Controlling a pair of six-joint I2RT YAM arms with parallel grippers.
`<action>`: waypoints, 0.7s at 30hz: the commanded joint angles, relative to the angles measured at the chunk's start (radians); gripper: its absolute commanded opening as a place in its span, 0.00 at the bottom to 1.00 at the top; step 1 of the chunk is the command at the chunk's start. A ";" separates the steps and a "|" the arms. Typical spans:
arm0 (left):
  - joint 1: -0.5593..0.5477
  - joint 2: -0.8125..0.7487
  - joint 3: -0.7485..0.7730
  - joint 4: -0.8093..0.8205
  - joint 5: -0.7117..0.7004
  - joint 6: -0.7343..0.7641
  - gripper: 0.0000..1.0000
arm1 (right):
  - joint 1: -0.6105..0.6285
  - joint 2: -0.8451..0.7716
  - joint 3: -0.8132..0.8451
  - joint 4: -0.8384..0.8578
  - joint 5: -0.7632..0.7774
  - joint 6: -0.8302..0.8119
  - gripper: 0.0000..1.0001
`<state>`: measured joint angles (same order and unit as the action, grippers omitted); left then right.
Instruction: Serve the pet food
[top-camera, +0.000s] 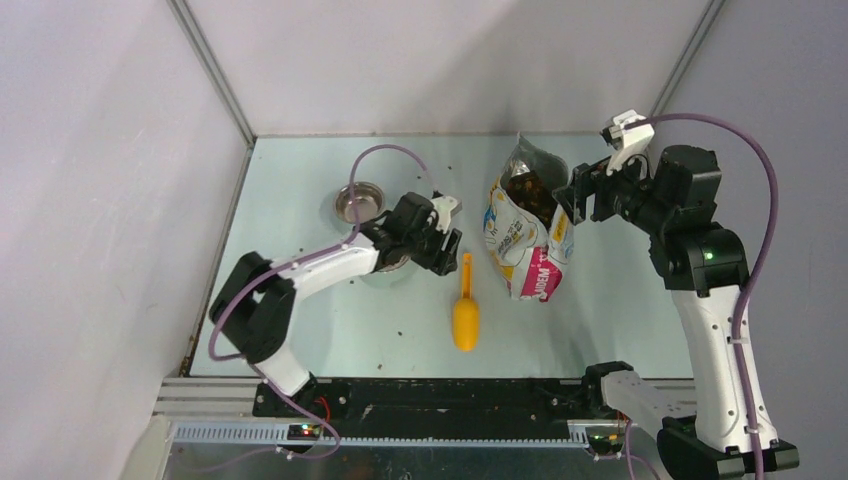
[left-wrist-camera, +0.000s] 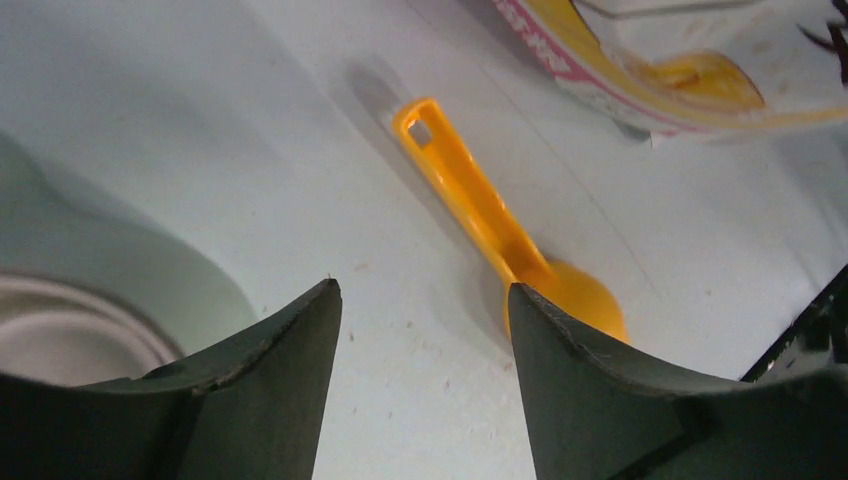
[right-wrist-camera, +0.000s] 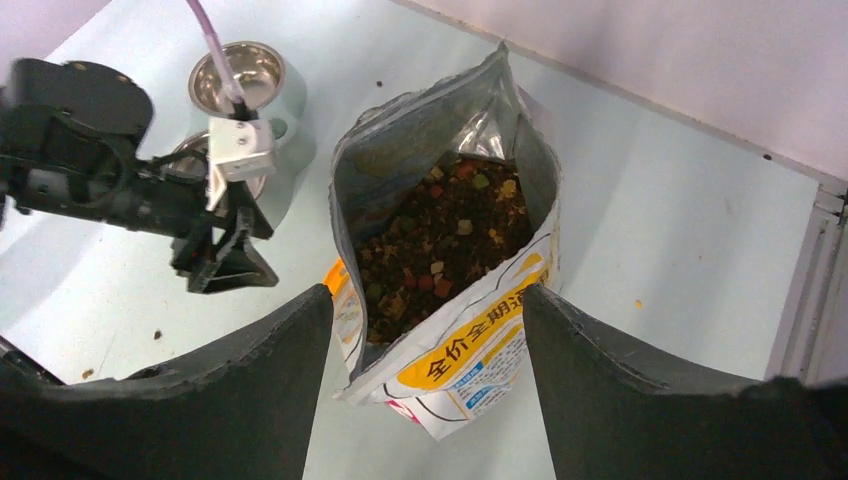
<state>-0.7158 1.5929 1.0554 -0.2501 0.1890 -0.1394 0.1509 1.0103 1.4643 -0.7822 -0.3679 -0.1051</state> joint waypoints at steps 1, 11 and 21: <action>-0.012 0.095 0.082 0.087 0.006 -0.109 0.66 | 0.002 -0.038 -0.003 0.059 0.032 0.031 0.72; -0.045 0.246 0.144 0.104 0.017 -0.158 0.51 | -0.009 -0.044 -0.018 0.071 0.048 0.039 0.71; -0.080 0.344 0.151 0.133 0.012 -0.124 0.36 | -0.008 -0.013 -0.028 0.100 0.046 0.048 0.71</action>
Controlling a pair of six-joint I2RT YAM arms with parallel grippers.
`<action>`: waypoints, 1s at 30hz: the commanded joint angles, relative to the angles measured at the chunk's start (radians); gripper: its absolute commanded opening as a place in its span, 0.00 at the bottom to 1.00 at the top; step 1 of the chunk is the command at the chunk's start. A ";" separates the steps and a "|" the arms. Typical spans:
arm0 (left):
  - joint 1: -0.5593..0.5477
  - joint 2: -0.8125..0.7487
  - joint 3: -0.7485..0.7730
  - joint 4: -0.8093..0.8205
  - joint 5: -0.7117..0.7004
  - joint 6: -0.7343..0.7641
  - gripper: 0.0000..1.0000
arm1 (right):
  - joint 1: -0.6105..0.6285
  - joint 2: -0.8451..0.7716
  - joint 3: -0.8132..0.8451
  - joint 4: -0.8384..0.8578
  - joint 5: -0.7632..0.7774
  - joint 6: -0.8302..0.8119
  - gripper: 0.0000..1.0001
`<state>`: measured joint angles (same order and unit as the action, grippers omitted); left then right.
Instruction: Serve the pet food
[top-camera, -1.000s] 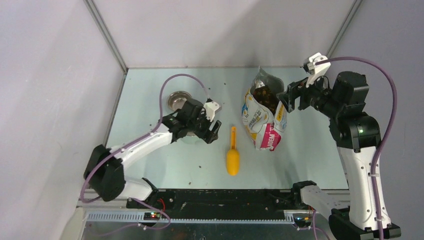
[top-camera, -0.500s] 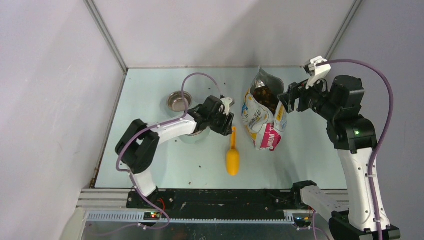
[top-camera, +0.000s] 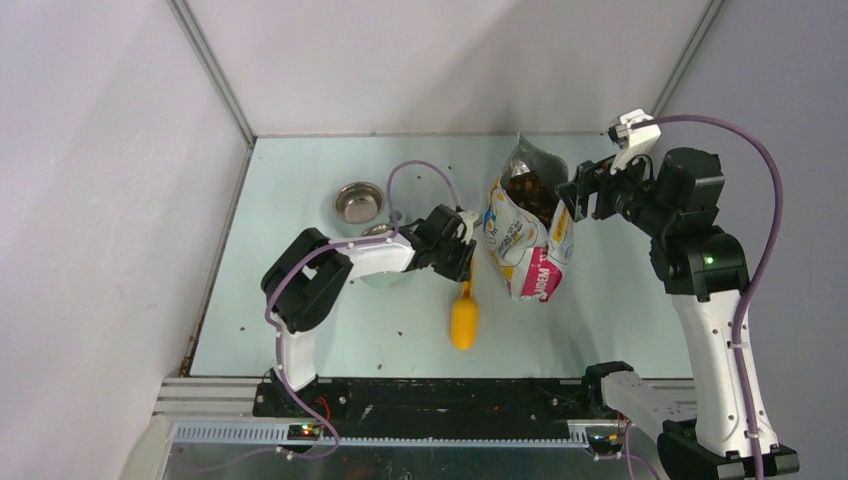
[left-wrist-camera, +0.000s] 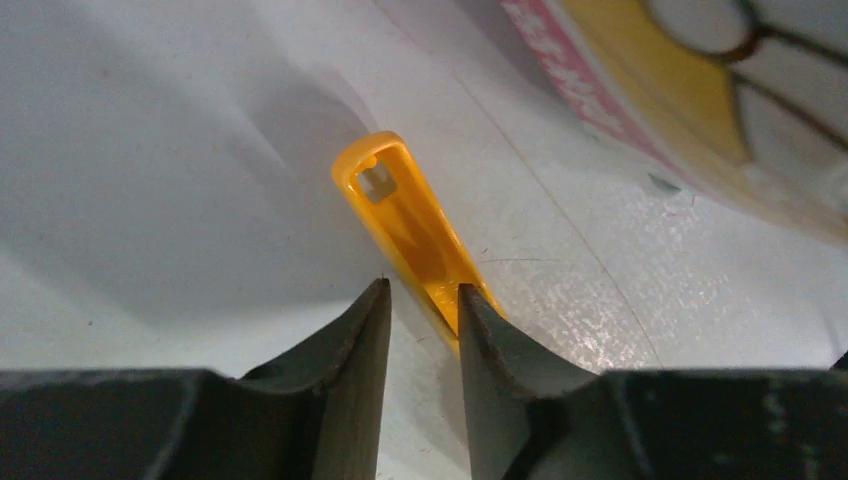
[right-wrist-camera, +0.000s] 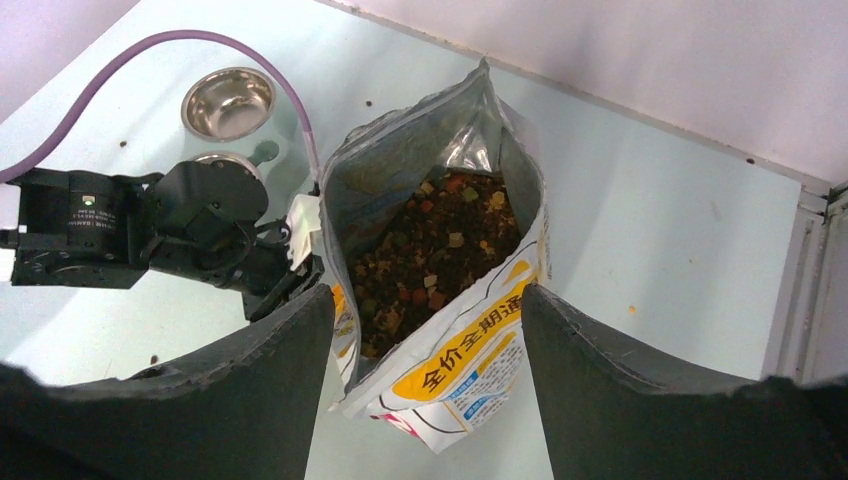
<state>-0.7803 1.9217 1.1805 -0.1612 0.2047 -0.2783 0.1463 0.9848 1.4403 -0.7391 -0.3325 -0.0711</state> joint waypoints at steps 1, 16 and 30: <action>-0.015 0.016 0.024 0.041 -0.008 0.016 0.27 | -0.004 0.015 -0.003 0.059 0.008 0.014 0.71; 0.101 -0.293 -0.013 -0.052 0.053 0.087 0.00 | -0.004 0.072 0.074 0.058 -0.050 -0.042 0.74; 0.371 -0.690 0.145 -0.067 0.375 0.241 0.00 | 0.057 0.252 0.193 0.141 -0.511 0.052 0.71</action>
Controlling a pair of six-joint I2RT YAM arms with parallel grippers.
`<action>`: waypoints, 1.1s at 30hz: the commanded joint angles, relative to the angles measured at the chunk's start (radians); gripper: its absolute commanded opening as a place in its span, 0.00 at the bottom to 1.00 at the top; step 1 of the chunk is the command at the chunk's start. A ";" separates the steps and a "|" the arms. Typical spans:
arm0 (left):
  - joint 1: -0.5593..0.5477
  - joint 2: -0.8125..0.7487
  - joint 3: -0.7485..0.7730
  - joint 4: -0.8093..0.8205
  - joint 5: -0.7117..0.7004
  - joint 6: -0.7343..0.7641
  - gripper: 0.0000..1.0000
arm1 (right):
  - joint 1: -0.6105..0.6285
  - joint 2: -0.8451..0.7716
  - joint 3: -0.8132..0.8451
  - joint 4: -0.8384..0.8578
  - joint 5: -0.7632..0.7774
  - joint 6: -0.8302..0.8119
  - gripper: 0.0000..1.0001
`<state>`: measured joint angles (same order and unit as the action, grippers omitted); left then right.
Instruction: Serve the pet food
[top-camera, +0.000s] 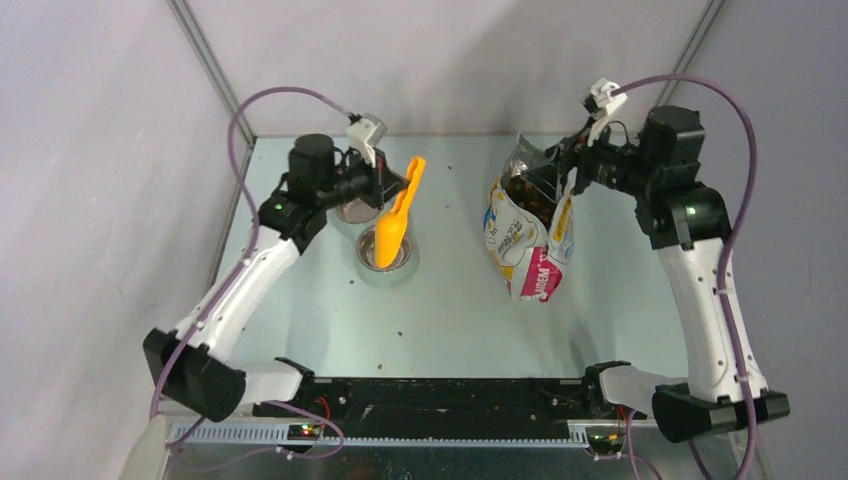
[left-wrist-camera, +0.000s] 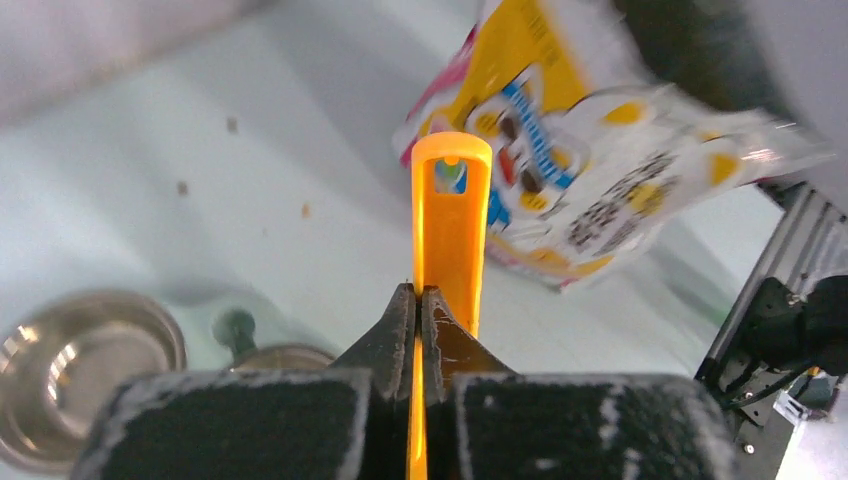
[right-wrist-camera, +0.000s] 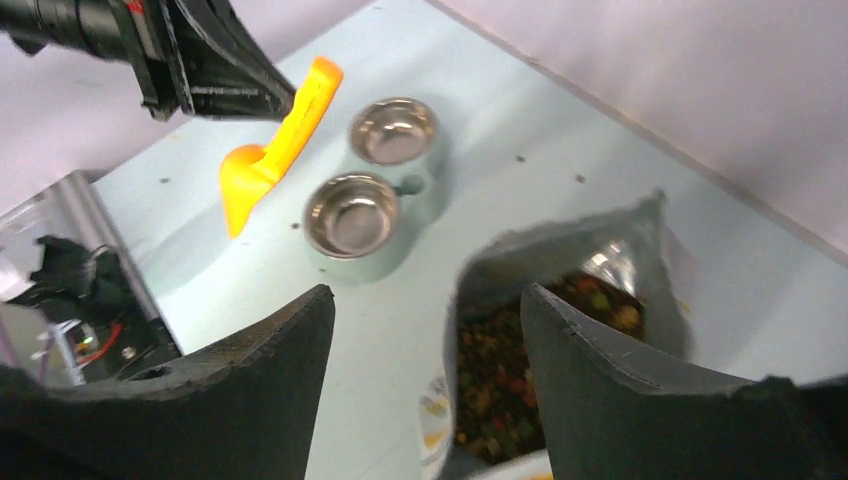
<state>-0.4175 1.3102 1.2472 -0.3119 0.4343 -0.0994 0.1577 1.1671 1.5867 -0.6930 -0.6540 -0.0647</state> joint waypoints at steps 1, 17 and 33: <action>0.014 -0.081 0.111 0.102 0.176 0.035 0.00 | 0.079 0.084 0.064 0.102 -0.206 0.049 0.69; 0.137 0.041 0.182 0.751 0.307 -0.801 0.00 | 0.334 0.445 0.256 0.407 -0.343 0.388 0.64; 0.138 0.089 0.237 0.738 0.254 -0.815 0.00 | 0.352 0.483 0.253 0.474 -0.440 0.451 0.57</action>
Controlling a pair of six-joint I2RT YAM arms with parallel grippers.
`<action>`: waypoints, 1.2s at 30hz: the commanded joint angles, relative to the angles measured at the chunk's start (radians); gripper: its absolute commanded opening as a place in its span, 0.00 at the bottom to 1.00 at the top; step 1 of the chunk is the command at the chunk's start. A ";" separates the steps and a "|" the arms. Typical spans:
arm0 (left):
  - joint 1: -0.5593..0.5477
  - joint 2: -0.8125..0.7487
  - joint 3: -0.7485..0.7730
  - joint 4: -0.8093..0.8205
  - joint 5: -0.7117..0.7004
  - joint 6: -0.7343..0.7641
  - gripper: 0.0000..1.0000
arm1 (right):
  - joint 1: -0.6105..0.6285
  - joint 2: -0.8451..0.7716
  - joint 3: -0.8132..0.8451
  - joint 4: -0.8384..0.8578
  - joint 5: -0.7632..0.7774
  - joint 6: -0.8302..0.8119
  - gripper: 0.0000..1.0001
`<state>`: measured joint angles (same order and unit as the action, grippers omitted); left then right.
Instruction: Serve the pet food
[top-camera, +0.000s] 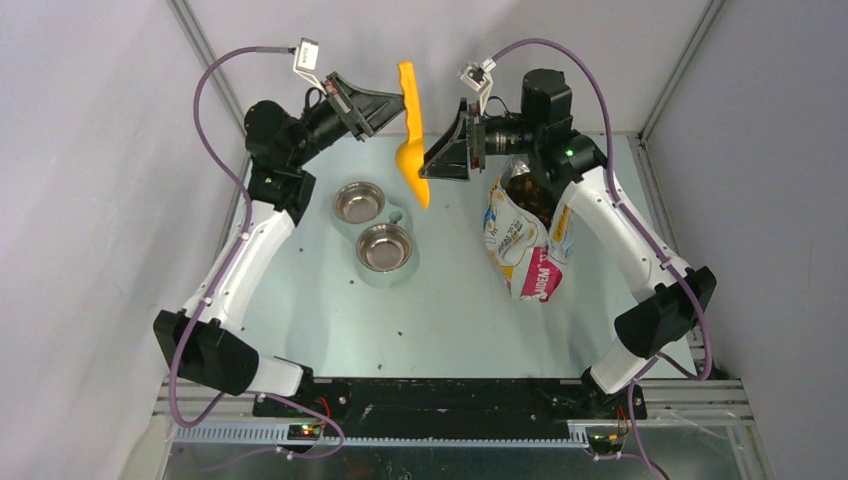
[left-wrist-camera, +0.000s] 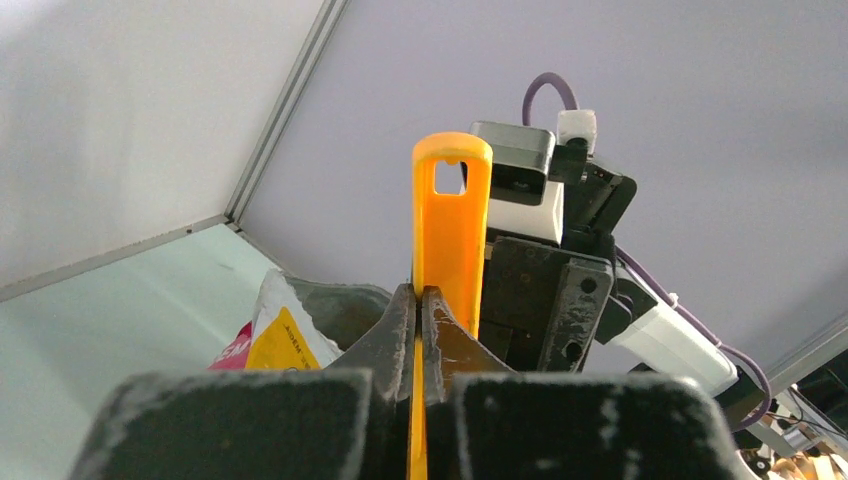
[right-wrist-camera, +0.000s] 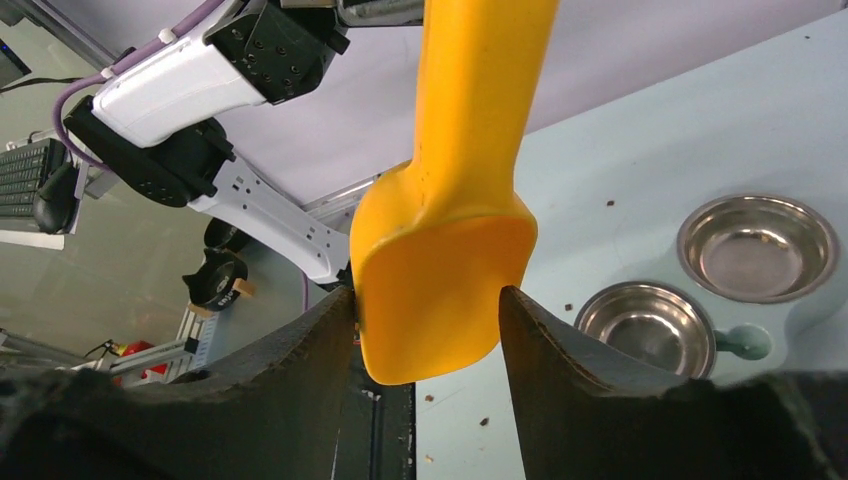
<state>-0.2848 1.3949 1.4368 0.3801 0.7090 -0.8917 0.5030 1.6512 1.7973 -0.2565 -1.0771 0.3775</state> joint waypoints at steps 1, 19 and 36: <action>0.005 0.006 0.051 0.047 -0.022 -0.022 0.00 | 0.008 -0.001 0.042 0.035 -0.009 0.004 0.56; 0.008 -0.028 -0.003 -0.018 -0.041 0.031 0.15 | 0.045 -0.018 0.082 -0.091 0.109 -0.166 0.00; 0.108 -0.180 0.031 -0.756 0.146 0.602 0.90 | 0.104 -0.212 -0.014 -0.512 0.779 -0.873 0.00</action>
<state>-0.1787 1.2701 1.4181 -0.2474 0.7944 -0.3866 0.5739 1.4746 1.8072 -0.7136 -0.4847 -0.2855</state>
